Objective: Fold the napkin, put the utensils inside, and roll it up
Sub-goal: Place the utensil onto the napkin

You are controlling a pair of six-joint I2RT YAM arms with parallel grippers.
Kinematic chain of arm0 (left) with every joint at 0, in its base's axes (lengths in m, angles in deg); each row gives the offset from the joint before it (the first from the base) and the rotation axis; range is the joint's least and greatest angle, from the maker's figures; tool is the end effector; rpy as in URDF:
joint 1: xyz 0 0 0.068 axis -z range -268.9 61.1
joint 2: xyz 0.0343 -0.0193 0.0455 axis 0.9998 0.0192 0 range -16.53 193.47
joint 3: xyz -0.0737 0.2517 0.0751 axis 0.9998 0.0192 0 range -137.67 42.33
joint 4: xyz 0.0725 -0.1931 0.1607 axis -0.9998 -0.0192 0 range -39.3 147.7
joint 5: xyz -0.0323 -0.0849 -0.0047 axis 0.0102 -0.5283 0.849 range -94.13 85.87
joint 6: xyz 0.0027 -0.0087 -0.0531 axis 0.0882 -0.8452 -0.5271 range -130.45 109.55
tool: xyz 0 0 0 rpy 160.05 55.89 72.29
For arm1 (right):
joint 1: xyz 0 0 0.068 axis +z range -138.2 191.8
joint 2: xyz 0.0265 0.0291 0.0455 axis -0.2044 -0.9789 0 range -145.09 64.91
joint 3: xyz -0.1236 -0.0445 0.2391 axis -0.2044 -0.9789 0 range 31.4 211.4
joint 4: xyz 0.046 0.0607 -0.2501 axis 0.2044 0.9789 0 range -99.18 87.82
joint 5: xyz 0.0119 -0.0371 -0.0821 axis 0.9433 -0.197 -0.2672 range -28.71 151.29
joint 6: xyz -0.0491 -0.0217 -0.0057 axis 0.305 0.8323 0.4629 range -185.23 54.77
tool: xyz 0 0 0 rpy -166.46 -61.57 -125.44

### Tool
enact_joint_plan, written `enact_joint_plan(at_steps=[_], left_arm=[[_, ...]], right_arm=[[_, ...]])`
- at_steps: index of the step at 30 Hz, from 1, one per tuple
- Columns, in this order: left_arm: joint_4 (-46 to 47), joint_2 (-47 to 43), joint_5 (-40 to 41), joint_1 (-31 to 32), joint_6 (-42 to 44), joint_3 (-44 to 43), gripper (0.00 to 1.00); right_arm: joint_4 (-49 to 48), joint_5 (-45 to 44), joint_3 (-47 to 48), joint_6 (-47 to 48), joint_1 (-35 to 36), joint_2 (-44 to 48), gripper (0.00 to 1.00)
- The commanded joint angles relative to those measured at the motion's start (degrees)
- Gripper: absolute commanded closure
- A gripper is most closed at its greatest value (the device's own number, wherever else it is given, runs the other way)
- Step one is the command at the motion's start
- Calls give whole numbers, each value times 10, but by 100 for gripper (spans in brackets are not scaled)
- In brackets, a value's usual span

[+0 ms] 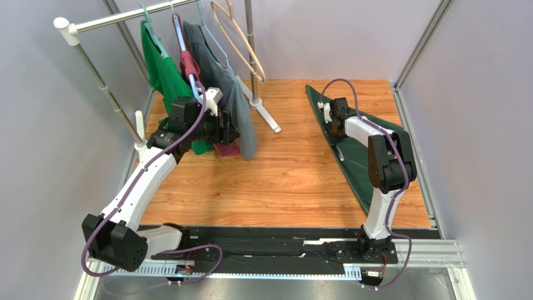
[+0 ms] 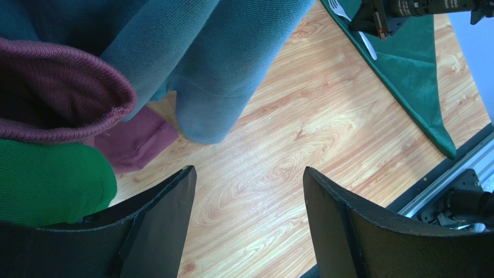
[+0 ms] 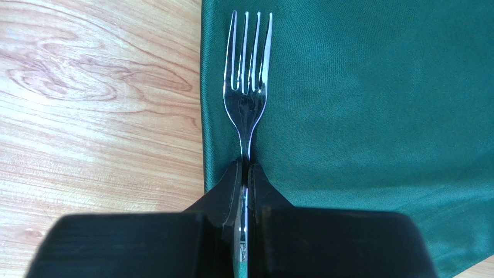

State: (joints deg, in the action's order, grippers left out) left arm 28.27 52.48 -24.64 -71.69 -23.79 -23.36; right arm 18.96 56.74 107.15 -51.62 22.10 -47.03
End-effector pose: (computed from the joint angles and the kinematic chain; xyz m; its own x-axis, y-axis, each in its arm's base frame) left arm 0.2483 -0.0901 0.3477 -0.6318 -0.0306 -0.7745 0.4242 0.8226 -0.3785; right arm 0.3932 0.0687 0.1633 -0.8280 -0.3889 -0.4040 -0.3491 0.9213 -0.1714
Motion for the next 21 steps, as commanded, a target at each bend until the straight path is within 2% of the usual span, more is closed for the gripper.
enact_joint_plan(at_steps=[1,5,9,12,16,21], left_arm=[[10,-3,-7,-3,7,-1,23],[10,-3,-8,-3,6,-1,23],[9,-3,-11,-3,6,-1,23],[10,-3,-10,-3,6,-1,23],[10,-5,-11,-3,4,-1,23],[10,-5,-10,-3,5,0,23]], right_arm=[[-2,-14,6,12,-3,-8,100],[5,-23,12,8,-4,-10,97],[5,-19,11,6,-4,5,79],[5,-11,10,5,-3,22,72],[8,2,11,-3,-3,45,65],[19,9,8,-22,-4,102,62]])
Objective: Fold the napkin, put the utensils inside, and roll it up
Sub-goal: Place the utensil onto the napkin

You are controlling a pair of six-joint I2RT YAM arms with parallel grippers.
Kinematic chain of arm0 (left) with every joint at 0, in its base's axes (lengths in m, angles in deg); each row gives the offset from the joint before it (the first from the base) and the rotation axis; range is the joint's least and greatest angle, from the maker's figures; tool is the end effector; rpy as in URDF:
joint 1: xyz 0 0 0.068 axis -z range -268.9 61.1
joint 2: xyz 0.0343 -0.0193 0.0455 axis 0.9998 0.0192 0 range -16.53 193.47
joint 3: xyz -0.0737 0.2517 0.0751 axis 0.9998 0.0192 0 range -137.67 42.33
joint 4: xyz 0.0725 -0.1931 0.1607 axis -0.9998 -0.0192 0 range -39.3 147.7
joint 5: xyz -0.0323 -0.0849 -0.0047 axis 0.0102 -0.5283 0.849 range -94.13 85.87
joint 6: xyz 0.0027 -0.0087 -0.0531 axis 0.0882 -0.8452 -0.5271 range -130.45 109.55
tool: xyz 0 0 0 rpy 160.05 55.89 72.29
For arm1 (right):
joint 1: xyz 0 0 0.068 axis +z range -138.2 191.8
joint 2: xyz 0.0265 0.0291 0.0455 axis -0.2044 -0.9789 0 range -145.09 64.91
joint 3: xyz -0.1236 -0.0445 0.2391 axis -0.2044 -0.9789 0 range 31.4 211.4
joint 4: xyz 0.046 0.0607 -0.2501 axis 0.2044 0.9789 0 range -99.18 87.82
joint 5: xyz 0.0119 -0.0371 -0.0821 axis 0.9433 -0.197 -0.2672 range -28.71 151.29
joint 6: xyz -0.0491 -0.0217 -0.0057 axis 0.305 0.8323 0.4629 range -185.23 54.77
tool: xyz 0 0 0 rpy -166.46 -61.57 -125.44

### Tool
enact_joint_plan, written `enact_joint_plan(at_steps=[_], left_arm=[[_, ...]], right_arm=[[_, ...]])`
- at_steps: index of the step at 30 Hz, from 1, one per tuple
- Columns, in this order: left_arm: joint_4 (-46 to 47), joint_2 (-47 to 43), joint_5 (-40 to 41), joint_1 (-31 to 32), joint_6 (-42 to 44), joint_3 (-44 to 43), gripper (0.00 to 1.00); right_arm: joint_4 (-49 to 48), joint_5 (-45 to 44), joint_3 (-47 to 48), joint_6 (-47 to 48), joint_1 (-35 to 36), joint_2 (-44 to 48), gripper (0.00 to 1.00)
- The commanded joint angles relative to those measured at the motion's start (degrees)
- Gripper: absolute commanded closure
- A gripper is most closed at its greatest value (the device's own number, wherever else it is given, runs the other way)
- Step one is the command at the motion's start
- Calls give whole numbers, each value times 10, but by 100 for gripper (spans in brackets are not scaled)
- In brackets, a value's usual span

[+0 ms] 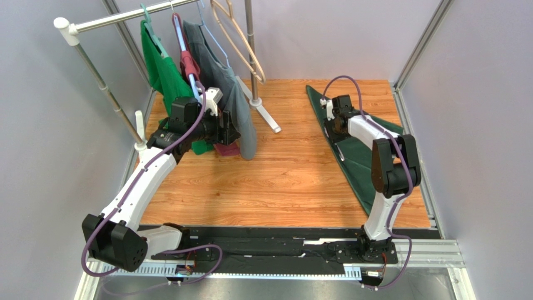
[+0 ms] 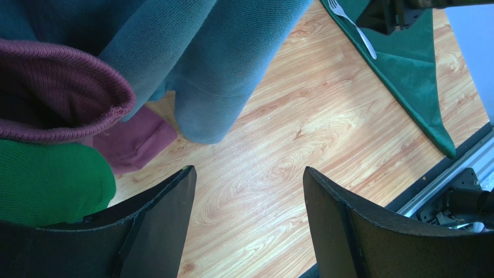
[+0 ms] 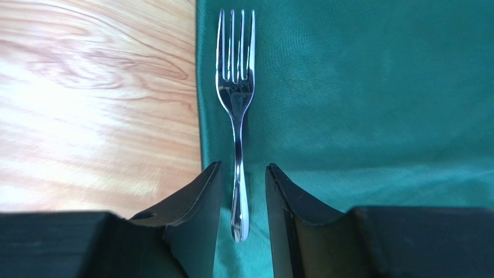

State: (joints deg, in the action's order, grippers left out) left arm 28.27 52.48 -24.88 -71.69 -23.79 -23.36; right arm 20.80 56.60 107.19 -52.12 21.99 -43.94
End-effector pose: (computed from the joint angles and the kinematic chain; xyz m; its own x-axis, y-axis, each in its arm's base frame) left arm 0.2482 -0.0902 0.3477 -0.6324 -0.0300 -0.7741 0.4269 0.8203 -0.3806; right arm 0.3873 0.0667 0.1822 -0.8228 -0.3776 -0.4248 -0.3353 0.9260 -0.1738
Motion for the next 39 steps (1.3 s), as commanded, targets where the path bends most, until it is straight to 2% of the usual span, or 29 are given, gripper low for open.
enact_joint_plan(at_steps=[1,3,6,9,13,18,21,27,32,35,39], left_arm=[[10,-5,-6,-3,7,-1,23],[12,-6,-3,-3,9,2,23],[17,-6,1,-3,8,5,23],[25,-16,10,5,15,9,24],[26,-29,77,70,35,9,24],[32,-18,98,139,3,-7,24],[56,4,117,185,-25,-13,24],[149,97,105,266,-86,-17,25],[212,190,61,271,-151,-22,25],[238,210,62,271,-154,-21,25],[221,236,76,266,-122,-51,25]], right_arm=[[0,5,6,-28,-2,99,62],[-3,-14,2,-39,-2,130,62],[-9,-75,-6,-97,-5,188,61],[11,-89,-14,-174,-15,227,61],[16,-60,-70,-215,-15,256,62],[18,-30,-134,-308,-15,275,63],[47,-6,-163,-372,-15,283,64],[112,-70,-206,-434,-37,313,64],[149,-44,-232,-497,-56,327,64],[144,-57,-245,-501,-57,303,66],[124,-57,-228,-514,-69,276,67]])
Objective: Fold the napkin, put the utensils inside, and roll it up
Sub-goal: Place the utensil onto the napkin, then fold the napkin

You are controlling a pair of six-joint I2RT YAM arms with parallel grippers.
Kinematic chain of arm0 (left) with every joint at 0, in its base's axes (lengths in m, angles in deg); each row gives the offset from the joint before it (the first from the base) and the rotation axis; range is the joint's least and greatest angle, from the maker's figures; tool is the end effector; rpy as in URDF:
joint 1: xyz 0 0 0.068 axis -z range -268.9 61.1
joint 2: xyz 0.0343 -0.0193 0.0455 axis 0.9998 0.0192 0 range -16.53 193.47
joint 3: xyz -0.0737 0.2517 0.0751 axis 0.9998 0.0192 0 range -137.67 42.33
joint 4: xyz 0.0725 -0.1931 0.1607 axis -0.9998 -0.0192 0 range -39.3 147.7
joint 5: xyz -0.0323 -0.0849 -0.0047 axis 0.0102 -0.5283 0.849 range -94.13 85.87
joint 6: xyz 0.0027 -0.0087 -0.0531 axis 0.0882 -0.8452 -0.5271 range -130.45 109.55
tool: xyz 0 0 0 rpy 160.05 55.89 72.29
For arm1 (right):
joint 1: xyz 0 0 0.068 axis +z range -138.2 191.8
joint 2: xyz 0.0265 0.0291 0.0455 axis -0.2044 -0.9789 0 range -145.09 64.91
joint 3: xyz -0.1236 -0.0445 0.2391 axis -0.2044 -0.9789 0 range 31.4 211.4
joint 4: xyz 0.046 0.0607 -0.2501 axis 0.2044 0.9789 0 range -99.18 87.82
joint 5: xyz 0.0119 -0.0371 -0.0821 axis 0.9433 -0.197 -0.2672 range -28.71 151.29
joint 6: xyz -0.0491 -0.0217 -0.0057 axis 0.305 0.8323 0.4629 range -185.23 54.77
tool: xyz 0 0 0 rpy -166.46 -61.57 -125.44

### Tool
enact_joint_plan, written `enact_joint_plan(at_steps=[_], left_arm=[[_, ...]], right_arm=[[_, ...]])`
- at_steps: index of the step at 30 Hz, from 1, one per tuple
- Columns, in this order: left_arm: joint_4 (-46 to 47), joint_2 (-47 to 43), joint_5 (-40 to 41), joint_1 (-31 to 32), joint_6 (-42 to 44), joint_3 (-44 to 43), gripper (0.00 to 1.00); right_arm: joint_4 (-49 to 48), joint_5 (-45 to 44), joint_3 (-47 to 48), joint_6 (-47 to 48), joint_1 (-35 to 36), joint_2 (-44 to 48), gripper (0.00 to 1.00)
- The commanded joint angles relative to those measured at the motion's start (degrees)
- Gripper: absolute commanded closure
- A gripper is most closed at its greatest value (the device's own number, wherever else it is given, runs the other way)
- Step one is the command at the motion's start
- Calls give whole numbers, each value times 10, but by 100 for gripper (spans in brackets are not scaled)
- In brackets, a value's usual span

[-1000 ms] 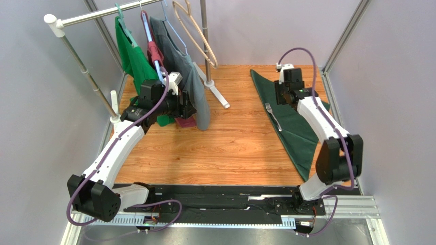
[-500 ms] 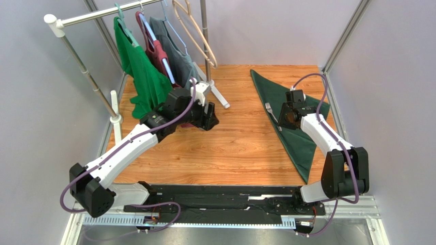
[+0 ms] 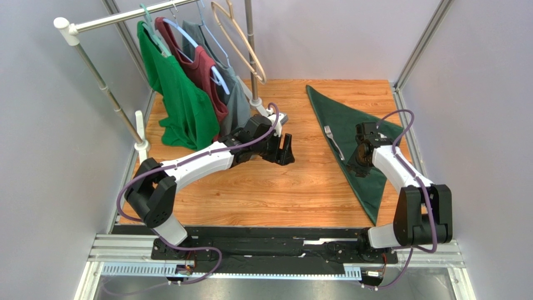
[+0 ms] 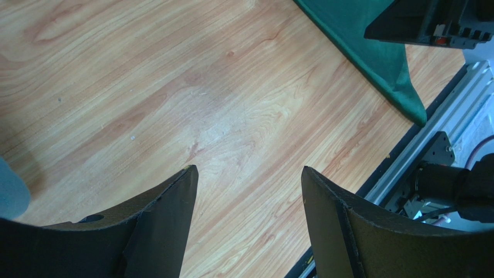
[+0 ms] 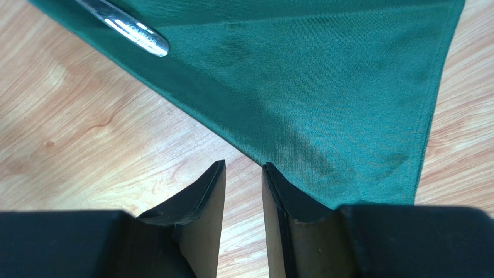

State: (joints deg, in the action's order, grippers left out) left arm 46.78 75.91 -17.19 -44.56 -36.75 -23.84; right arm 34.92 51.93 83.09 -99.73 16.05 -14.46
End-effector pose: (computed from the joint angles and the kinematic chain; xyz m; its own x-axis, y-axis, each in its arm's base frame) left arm 0.2547 -0.2603 0.2570 -0.7463 0.1258 -0.6536 0.5342 0.6990 -0.4754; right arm 0.2500 0.0128 0.2085 -0.7935 0.5014 -0.3450 0.5180 0.8539 0.0497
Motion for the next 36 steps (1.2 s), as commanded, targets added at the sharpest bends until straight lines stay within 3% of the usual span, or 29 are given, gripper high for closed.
enact_joint_plan(at_steps=[1,8,19,22,29,36], left_arm=[[27,18,-9,-13,12,-56,25],[45,75,-18,-47,11,-120,25],[71,300,17,-61,-34,-346,27],[77,331,32,-64,-52,-368,28],[94,317,59,-65,-58,-327,28],[103,273,58,-67,-49,-271,28]], right_arm=[[-20,-10,20,-43,-22,-24,67],[-66,7,53,-51,-75,-65,68],[-133,39,83,-22,-54,-103,70],[-178,35,102,16,-45,-108,70],[-291,80,181,60,-6,-180,70],[-392,167,311,30,8,-351,69]])
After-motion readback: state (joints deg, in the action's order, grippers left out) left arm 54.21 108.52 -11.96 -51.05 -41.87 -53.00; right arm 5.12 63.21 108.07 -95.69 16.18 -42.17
